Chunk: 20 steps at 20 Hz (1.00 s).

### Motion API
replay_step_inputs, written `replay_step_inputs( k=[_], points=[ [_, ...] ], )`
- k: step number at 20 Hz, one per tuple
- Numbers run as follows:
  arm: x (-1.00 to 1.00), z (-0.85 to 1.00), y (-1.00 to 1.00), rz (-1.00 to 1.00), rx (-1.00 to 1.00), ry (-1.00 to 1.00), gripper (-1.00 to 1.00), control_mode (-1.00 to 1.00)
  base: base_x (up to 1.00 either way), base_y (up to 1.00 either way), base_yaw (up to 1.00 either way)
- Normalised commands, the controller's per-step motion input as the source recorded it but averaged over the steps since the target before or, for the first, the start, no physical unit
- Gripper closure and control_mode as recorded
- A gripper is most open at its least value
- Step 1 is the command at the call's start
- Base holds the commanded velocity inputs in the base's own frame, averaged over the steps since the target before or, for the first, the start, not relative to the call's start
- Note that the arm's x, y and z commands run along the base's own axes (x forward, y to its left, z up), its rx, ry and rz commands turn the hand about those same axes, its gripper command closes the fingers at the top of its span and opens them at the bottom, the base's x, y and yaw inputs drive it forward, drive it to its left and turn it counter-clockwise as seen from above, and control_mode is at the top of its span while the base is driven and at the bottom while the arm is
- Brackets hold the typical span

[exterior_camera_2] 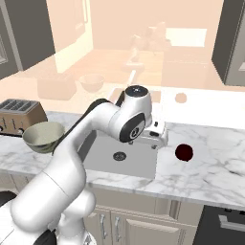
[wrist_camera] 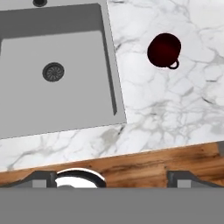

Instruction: Pick the mug and place it in the sink. Pick the bowl and place it in the open cabinet and then close the cabinet.

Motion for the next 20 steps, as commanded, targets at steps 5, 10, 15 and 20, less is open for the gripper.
replay_step_inputs(
  k=[5,10,15,20],
  points=[
    [0.00,-0.22,-0.54,-0.08,0.00,0.00,-1.00,-1.00,0.00,0.00,0.00],
    [0.00,-0.12,-0.62,-0.05,0.02,0.00,-1.00,-1.00,0.00,0.00,0.00],
    [0.01,-0.13,-0.35,0.00,0.00,0.00,-1.00,-1.00,0.00,0.00,0.00],
    [0.03,-0.08,-0.04,0.00,0.00,-0.01,-1.00,-1.00,0.00,0.00,0.00]
  ],
)
